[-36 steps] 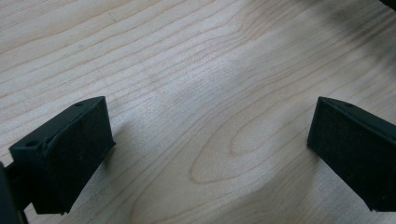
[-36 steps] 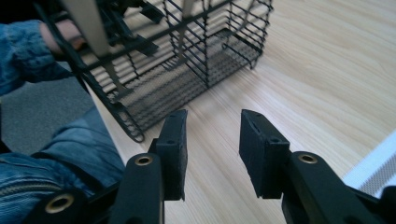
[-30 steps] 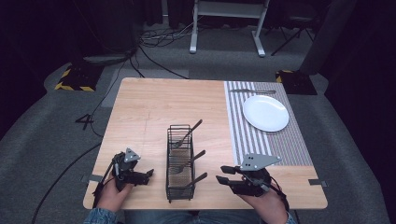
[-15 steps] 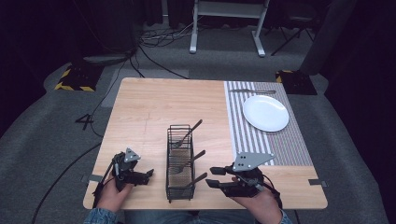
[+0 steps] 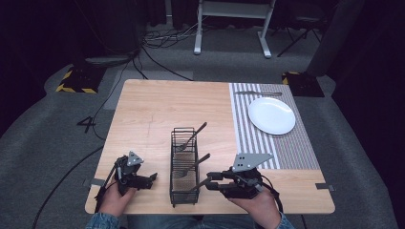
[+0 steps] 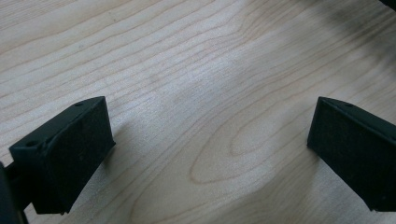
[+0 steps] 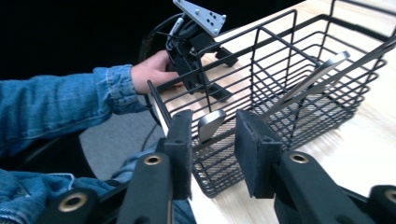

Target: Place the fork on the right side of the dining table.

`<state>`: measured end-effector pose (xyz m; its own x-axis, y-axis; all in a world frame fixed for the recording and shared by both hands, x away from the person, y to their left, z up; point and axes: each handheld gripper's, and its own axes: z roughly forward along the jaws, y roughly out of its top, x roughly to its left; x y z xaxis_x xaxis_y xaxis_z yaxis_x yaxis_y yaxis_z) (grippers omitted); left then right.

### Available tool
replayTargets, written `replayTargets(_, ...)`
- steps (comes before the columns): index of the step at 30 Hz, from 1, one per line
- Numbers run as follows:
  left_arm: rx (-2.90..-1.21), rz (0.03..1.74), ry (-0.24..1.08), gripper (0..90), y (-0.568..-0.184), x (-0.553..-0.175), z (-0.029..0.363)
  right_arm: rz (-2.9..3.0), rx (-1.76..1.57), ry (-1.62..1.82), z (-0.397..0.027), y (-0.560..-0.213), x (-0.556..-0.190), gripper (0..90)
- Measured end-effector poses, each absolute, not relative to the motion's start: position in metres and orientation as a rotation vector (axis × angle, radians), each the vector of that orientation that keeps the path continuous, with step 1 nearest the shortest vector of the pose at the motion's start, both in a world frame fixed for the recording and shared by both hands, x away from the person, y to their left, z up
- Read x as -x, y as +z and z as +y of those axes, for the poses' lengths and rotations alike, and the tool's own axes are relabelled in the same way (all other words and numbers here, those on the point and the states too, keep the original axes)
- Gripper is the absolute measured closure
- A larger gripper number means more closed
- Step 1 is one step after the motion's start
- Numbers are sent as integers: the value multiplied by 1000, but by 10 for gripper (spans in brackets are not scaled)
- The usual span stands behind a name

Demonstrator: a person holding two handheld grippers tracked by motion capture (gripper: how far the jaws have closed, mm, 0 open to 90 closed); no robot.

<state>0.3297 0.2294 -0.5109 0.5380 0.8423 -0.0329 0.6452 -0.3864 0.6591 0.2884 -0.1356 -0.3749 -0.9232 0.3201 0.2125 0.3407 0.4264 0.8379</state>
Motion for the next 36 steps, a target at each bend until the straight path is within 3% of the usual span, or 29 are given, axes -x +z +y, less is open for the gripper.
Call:
replayTargets(6,-2156,1195,414,2,-511,-330,230,-2582,608,-1574,-134,-380,-291,762)
replayTargets(31,-2155,1196,411,2,-511,-330,229,-2688,552,-1695,-132,-367,-276,813)
replayTargets(36,-2155,1196,411,2,-511,-330,229,-2669,541,-1768,-137,-358,-273,870)
